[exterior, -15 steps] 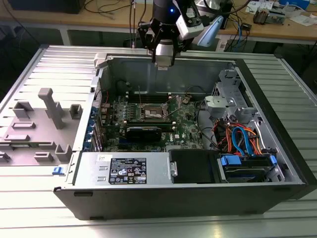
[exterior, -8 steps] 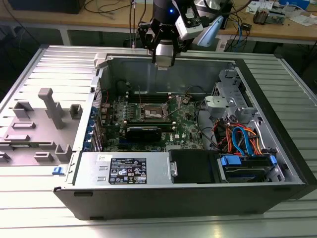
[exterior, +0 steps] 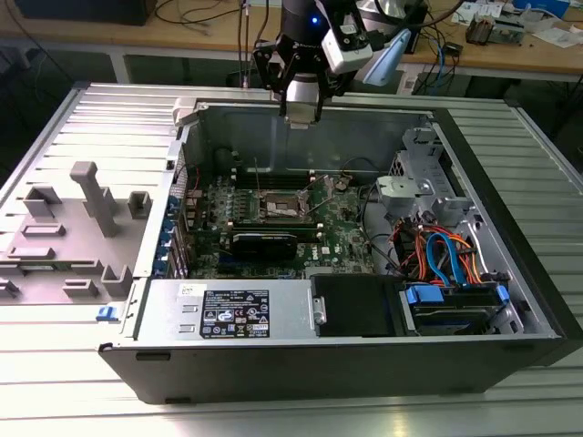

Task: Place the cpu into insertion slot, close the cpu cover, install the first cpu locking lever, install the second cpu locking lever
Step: 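Place the cpu into insertion slot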

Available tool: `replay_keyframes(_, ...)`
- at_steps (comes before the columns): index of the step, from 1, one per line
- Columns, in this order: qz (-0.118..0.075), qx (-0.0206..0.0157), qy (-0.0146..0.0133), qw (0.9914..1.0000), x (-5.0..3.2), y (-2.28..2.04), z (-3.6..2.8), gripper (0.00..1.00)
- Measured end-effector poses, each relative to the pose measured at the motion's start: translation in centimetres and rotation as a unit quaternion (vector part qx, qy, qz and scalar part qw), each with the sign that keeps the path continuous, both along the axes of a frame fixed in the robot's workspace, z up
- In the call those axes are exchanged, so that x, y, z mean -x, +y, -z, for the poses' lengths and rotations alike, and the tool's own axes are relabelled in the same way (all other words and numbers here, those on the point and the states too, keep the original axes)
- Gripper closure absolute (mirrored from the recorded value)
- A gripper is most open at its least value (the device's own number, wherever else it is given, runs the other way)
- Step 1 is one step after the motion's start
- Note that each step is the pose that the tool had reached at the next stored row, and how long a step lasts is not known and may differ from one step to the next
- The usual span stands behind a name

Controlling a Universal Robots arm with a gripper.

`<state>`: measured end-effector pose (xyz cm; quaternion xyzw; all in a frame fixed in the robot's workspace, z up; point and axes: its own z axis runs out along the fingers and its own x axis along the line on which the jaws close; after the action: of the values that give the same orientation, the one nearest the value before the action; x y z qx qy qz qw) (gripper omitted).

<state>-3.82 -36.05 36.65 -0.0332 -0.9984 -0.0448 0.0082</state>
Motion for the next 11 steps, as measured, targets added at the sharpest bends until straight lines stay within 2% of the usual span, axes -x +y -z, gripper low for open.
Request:
replay_keyframes(9,0.004,0.0003,0.0,0.99999,0.01,-0.09,0.02,0.46)
replay_keyframes(11,0.014,0.0006,0.0,0.9999,0.0,-0.14,0.07,0.46)
